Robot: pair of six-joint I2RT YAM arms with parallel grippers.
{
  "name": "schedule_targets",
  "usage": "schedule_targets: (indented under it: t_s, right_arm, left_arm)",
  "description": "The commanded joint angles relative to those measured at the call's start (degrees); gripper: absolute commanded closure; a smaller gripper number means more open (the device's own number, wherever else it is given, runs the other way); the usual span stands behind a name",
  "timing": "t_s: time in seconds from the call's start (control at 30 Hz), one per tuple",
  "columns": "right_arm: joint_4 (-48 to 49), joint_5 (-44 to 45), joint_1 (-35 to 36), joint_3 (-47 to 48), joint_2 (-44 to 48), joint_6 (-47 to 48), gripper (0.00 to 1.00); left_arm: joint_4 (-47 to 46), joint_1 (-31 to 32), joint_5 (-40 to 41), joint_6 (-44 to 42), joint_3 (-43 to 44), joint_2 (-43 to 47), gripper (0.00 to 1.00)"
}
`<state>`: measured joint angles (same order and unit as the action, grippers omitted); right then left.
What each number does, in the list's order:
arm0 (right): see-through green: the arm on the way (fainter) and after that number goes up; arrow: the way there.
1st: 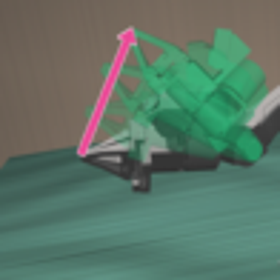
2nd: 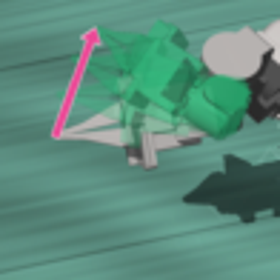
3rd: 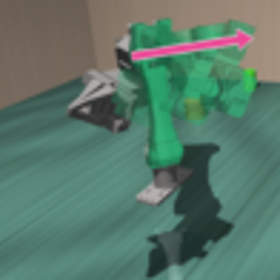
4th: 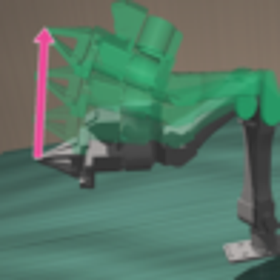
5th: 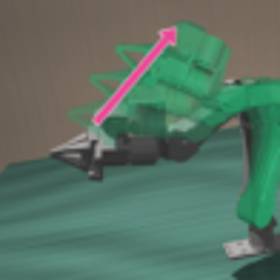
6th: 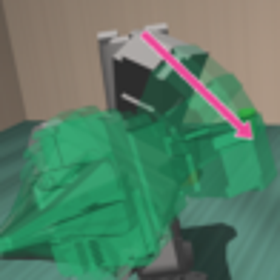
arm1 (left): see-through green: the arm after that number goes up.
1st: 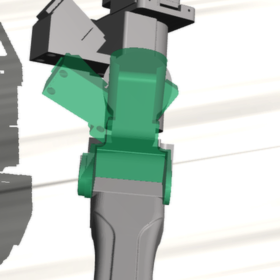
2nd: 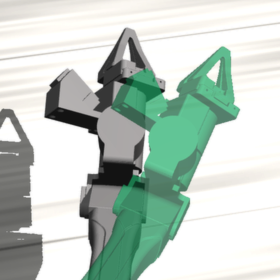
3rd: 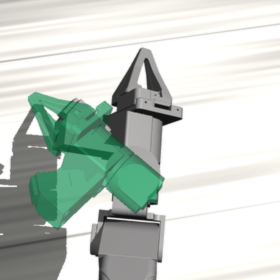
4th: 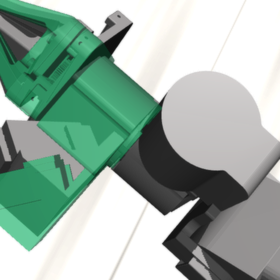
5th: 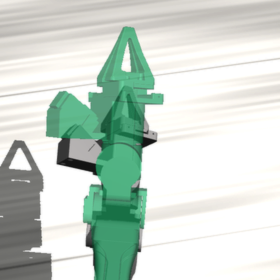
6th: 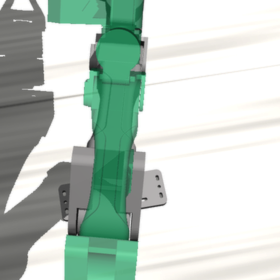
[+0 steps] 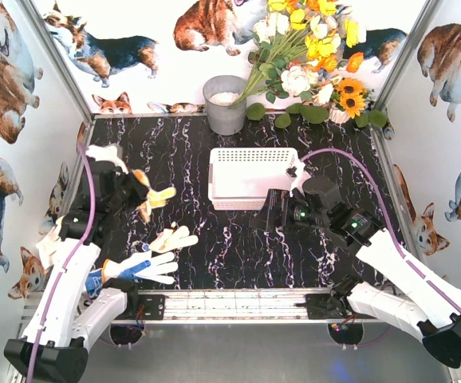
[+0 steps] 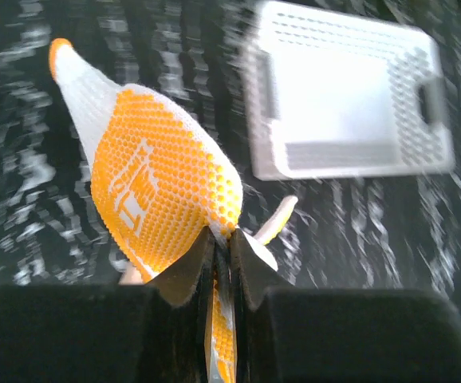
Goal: Put the gloves into the storage basket
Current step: Pick up the glove from the center of the board, then place the glove at the center of the board.
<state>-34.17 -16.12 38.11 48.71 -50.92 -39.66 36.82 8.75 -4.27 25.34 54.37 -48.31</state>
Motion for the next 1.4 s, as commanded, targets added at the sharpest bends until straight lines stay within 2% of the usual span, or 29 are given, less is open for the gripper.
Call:
schedule_targets:
  t_s: [0.0, 0.17, 0.3, 0.43, 0.53, 0.7, 1.1, 1.37]
  right_arm:
    - [11.01, -8.13, 0.39, 1.09, 0.24, -0.91, 0.01]
    - [12.04, -9.13, 0.39, 3.56, -0.74, 6.31, 0.0]
    - [12.69, -10.46, 0.39, 6.02, -0.07, 14.41, 0.0]
    - [17.57, -12.83, 0.39, 3.53, 1.33, 21.71, 0.0]
    - [23.41, -13.4, 0.39, -0.5, 2.11, 24.4, 0.0]
    - [28.96, -21.55, 0.76, -3.03, 1.34, 24.03, 0.0]
    - [26.22, -24.73, 3.84, -2.42, -0.98, 21.65, 0.0]
    - [26.79, -23.61, 4.97, -3.9, 1.8, 19.0, 0.0]
  left_arm:
    - [2.85, 2.94, -24.95, -10.09, 4.8, -1.1, 1.0]
    - [5.05, 8.94, -37.4, -13.49, 8.77, -3.08, 1.0]
    - [6.33, 14.27, -42.21, -15.13, 9.66, -4.26, 1.0]
    - [5.7, 18.88, -44.79, -14.55, 9.52, -5.55, 1.0]
    - [4.81, 22.61, -44.9, -13.4, 10.68, -6.29, 1.0]
    - [5.0, 25.75, -44.93, -12.39, 13.43, -7.52, 1.0]
    - [3.79, 28.68, -42.09, -12.08, 14.13, -9.26, 1.0]
    - [6.43, 28.69, -34.09, -13.73, 13.63, -10.57, 1.0]
